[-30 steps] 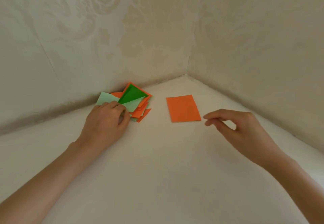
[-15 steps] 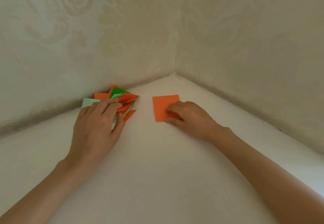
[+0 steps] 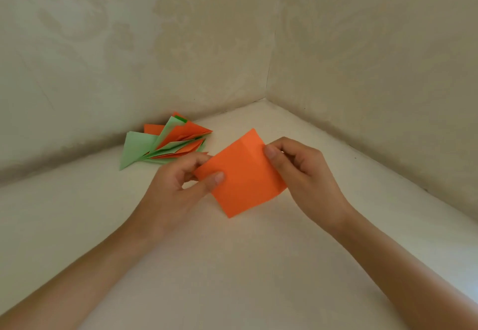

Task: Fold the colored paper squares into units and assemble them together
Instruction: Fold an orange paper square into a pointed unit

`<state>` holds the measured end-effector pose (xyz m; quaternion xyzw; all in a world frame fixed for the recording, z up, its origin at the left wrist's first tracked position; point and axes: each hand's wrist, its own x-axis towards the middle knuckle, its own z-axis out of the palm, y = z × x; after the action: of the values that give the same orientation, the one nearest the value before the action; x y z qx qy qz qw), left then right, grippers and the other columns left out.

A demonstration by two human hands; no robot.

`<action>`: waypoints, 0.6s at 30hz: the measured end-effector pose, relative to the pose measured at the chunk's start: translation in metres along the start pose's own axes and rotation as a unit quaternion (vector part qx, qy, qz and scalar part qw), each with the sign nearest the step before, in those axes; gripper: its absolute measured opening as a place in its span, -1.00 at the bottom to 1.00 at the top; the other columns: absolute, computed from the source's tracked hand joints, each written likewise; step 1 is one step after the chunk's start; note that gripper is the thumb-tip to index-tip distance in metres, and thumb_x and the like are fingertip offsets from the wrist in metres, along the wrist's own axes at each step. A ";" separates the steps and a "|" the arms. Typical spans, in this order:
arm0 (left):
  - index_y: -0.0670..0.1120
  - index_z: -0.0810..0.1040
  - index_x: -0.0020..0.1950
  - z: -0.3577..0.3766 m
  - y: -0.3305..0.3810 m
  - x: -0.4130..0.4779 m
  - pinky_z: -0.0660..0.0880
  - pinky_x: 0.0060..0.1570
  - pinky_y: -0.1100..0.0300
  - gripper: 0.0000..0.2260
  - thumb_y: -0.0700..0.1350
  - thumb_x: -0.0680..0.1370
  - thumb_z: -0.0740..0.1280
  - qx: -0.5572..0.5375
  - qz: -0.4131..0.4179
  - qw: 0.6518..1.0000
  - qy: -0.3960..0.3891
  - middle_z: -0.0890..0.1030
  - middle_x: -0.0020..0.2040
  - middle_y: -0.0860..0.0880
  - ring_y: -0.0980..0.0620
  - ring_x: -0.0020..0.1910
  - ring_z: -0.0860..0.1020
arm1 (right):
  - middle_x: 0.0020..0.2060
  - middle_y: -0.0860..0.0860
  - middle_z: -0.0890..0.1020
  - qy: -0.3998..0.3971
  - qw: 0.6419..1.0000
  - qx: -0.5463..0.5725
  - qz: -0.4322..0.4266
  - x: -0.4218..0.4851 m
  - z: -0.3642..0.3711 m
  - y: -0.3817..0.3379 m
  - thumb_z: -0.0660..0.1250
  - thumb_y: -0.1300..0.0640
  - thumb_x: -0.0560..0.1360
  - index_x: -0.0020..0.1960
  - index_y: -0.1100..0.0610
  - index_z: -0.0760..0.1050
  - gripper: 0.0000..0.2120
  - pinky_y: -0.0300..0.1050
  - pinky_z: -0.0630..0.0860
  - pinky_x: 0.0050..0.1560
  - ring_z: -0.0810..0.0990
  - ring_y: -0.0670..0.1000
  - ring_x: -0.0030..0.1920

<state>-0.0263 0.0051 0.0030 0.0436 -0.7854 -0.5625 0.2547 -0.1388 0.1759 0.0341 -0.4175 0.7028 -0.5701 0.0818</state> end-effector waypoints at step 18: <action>0.07 0.58 -0.15 -0.015 -0.007 -0.005 0.26 0.09 0.55 -0.51 -0.45 0.31 0.07 0.165 0.005 0.985 0.041 0.58 0.05 0.15 0.34 0.12 0.47 | -0.10 -0.08 0.68 -0.164 0.902 -0.290 -0.275 -0.004 0.001 0.038 0.26 0.16 0.48 -0.15 0.16 0.62 -0.84 -0.06 0.43 -0.01 0.53 -0.06 -0.03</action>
<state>-0.0168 -0.0082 -0.0018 0.1038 -0.8567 -0.4213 0.2790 -0.1543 0.1779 -0.0009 -0.6867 0.6712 -0.2648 -0.0888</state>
